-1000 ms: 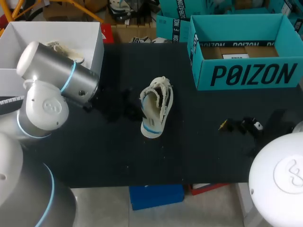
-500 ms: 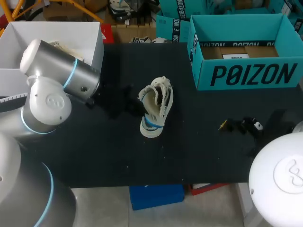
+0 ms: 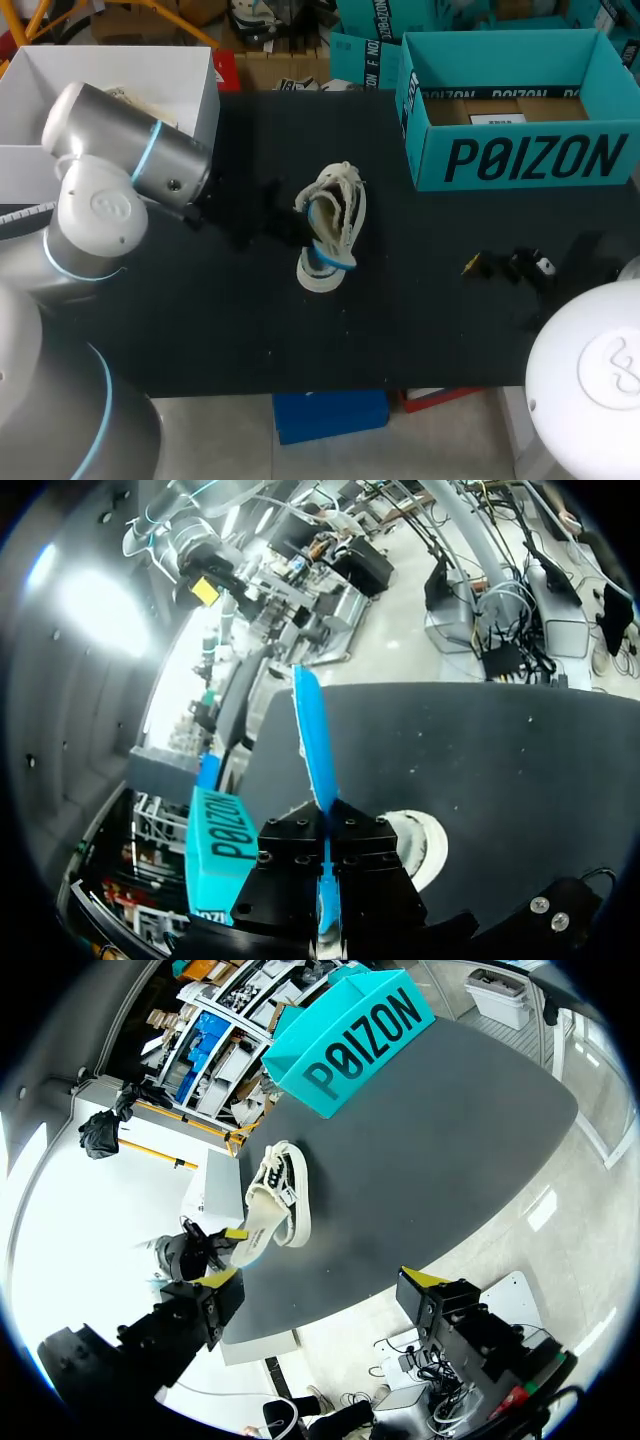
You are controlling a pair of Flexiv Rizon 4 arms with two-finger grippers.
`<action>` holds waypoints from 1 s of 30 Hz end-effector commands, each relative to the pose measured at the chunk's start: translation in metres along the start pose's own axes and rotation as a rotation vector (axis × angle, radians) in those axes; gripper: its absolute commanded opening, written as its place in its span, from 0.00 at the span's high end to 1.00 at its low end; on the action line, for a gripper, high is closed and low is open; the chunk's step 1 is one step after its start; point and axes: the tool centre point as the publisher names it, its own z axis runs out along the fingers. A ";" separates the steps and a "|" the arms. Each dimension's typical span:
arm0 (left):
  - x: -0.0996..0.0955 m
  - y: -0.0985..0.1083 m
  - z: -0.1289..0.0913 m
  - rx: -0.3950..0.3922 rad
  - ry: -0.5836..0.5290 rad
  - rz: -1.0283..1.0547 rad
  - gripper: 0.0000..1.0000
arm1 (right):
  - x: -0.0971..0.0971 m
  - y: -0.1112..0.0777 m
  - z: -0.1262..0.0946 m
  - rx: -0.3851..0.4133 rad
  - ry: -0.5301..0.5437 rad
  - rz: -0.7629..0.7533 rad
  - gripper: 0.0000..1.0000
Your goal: Take the shoe out of the shoebox, open the shoe tongue, remove and reinsert the insole, then place the shoe into the shoebox
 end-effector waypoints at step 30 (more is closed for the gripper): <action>0.018 0.013 0.006 -0.011 -0.040 0.073 1.00 | -0.006 0.001 -0.002 0.088 0.013 0.013 0.00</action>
